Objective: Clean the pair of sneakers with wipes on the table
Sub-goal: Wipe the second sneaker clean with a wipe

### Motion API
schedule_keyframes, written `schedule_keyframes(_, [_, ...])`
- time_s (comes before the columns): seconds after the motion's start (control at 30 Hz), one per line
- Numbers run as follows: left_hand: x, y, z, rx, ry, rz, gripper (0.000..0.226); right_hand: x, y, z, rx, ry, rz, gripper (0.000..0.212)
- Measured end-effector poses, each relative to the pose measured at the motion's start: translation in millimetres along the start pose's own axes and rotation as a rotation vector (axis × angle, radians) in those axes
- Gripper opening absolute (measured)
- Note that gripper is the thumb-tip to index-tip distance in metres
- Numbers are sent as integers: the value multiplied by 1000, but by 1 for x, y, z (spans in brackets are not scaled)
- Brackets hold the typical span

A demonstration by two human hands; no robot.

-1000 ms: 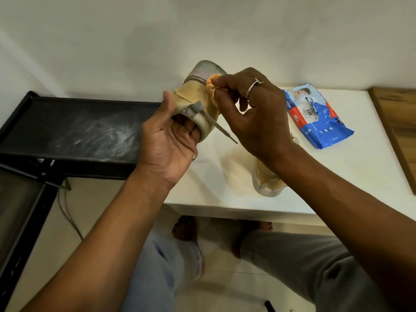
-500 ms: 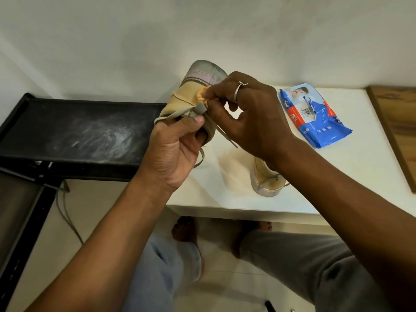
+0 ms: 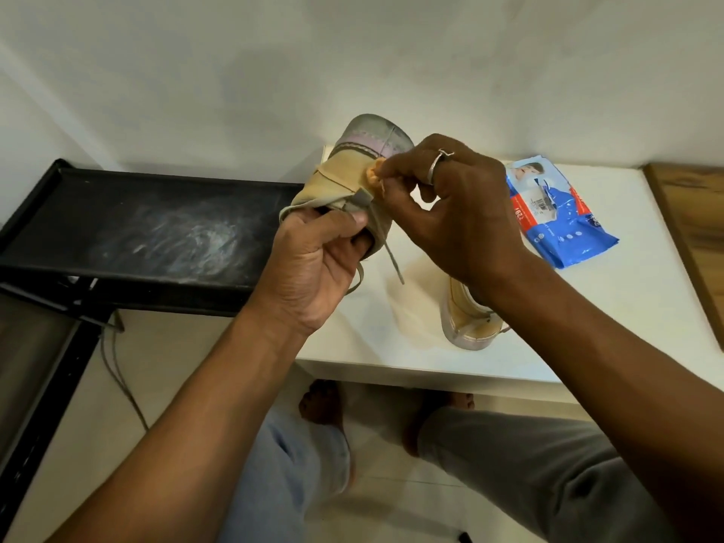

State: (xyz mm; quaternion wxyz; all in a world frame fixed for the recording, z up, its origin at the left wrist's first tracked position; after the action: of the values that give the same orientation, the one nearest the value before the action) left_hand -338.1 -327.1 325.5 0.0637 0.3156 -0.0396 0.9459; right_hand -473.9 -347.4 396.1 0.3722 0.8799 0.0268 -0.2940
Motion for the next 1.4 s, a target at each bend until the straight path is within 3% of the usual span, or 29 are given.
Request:
schedule_keyframes(0.07, [0, 1, 2, 13, 21, -8, 27, 4, -2, -2, -10, 0, 12, 14])
schedule_keyframes(0.23, [-3, -4, 1, 2, 40, -17, 28, 15, -3, -7, -50, 62, -153, 14])
schedule_keyframes(0.43, [-10, 0, 6, -2, -24, 44, 26, 3, -7, 3, -13, 0, 50, 13])
schedule_keyframes(0.6, [-8, -3, 9, 3, -36, 11, 26, 17, -11, -11, -103, 56, -49, 14])
schedule_keyframes(0.8, [-4, -3, 14, 1, -154, 64, 20, 0, -7, -1, -30, 62, 110, 10])
schedule_keyframes(0.93, [-6, -2, 14, -11, -182, 86, 23, 5, -5, -1, -49, 97, 58, 16])
schedule_keyframes(1.17, [4, 0, 18, 72, 263, 59, 34, 12, -2, 6, 26, 98, 5, 24])
schedule_keyframes(1.4, [-1, -3, 20, 109, 301, 42, 43, 22, -6, -1, -39, 207, -79, 16])
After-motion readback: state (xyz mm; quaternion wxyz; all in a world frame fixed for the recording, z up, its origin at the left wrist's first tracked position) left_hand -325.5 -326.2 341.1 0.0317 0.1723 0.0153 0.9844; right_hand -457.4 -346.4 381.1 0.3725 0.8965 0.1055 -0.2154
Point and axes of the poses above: each hand's wrist, its own y-axis towards the middle knuckle, its own x-axis out of the palm, z = x × y, the point moved 6 cm from there along y, towards the middle knuckle, and after that the axes turned 6 degrees about y, right-handed, at the moved point
